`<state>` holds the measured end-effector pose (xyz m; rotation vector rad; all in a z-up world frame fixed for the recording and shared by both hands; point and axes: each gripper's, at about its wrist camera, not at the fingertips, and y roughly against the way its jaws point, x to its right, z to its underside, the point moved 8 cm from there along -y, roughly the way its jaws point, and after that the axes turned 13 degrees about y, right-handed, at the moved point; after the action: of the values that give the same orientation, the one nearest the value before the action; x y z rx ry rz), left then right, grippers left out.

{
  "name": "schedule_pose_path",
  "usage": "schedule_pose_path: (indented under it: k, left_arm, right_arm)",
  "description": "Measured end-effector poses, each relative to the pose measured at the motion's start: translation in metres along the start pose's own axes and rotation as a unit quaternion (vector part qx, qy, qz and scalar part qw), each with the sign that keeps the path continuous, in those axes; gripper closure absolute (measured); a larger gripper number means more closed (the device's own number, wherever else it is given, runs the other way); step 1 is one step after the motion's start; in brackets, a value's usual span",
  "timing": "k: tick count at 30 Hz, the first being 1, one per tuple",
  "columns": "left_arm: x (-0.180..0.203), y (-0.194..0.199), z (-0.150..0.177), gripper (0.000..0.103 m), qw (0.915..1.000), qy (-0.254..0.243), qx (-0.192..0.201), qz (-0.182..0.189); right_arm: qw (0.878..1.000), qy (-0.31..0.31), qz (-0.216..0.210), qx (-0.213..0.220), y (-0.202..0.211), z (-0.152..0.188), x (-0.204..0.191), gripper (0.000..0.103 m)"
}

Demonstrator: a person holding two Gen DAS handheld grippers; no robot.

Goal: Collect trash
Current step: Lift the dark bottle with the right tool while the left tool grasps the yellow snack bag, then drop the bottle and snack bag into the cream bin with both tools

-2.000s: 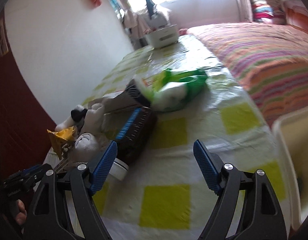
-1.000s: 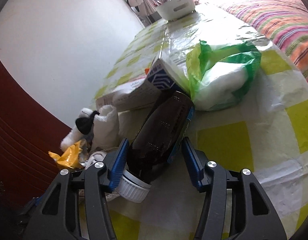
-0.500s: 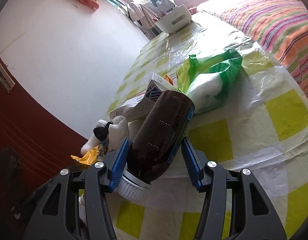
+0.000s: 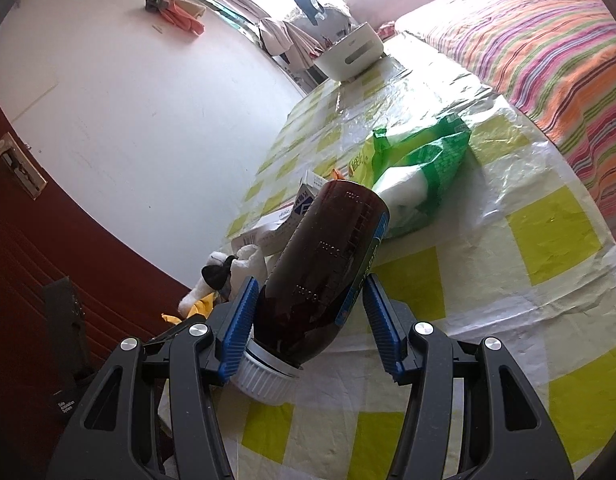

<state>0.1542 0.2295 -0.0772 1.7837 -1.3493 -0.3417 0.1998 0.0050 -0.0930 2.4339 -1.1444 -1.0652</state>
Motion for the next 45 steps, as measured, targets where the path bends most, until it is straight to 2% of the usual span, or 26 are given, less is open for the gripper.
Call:
schedule_pose_path:
  k: [11, 29, 35, 39, 45]
  left_arm:
    - [0.019, 0.030, -0.002, 0.065, 0.9983, -0.028, 0.050, 0.011]
    - [0.082, 0.042, 0.034, 0.065, 0.9934, -0.098, 0.034, 0.049]
    - [0.111, 0.044, 0.049, 0.065, 0.9895, -0.125, 0.026, 0.067]
    - [0.132, 0.044, 0.060, 0.065, 0.9862, -0.143, 0.019, 0.080]
    - [0.163, 0.046, 0.076, 0.065, 0.9809, -0.168, 0.008, 0.097]
  right_arm:
    - [1.000, 0.008, 0.013, 0.025, 0.022, -0.004, 0.005, 0.050]
    - [0.994, 0.011, 0.076, 0.081, 0.088, -0.008, 0.044, 0.050]
    - [0.987, 0.019, 0.123, 0.105, 0.122, -0.005, 0.064, 0.050]
    - [0.977, 0.021, 0.171, 0.128, 0.150, -0.004, 0.085, 0.050]
    - [0.949, 0.032, 0.277, 0.147, 0.193, 0.000, 0.117, 0.050]
